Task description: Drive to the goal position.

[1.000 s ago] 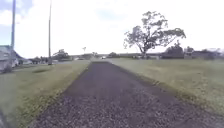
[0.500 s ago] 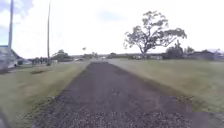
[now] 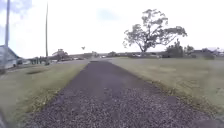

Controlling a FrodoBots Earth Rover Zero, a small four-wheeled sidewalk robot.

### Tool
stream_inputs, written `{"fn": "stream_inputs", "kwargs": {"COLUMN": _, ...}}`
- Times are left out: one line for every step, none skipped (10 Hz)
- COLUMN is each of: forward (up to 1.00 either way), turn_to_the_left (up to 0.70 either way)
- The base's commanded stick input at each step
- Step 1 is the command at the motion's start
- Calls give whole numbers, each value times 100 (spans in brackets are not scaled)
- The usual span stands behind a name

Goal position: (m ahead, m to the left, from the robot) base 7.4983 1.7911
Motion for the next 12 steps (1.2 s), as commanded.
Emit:
{"fn": "stream_inputs", "kwargs": {"forward": 50, "turn_to_the_left": 0}}
{"fn": "stream_inputs", "kwargs": {"forward": 50, "turn_to_the_left": 0}}
{"fn": "stream_inputs", "kwargs": {"forward": 50, "turn_to_the_left": 0}}
{"fn": "stream_inputs", "kwargs": {"forward": 50, "turn_to_the_left": 0}}
{"fn": "stream_inputs", "kwargs": {"forward": 50, "turn_to_the_left": 0}}
{"fn": "stream_inputs", "kwargs": {"forward": 50, "turn_to_the_left": 0}}
{"fn": "stream_inputs", "kwargs": {"forward": 50, "turn_to_the_left": 0}}
{"fn": "stream_inputs", "kwargs": {"forward": 50, "turn_to_the_left": 0}}
{"fn": "stream_inputs", "kwargs": {"forward": 50, "turn_to_the_left": 0}}
{"fn": "stream_inputs", "kwargs": {"forward": 50, "turn_to_the_left": 0}}
{"fn": "stream_inputs", "kwargs": {"forward": 50, "turn_to_the_left": 0}}
{"fn": "stream_inputs", "kwargs": {"forward": 50, "turn_to_the_left": 0}}
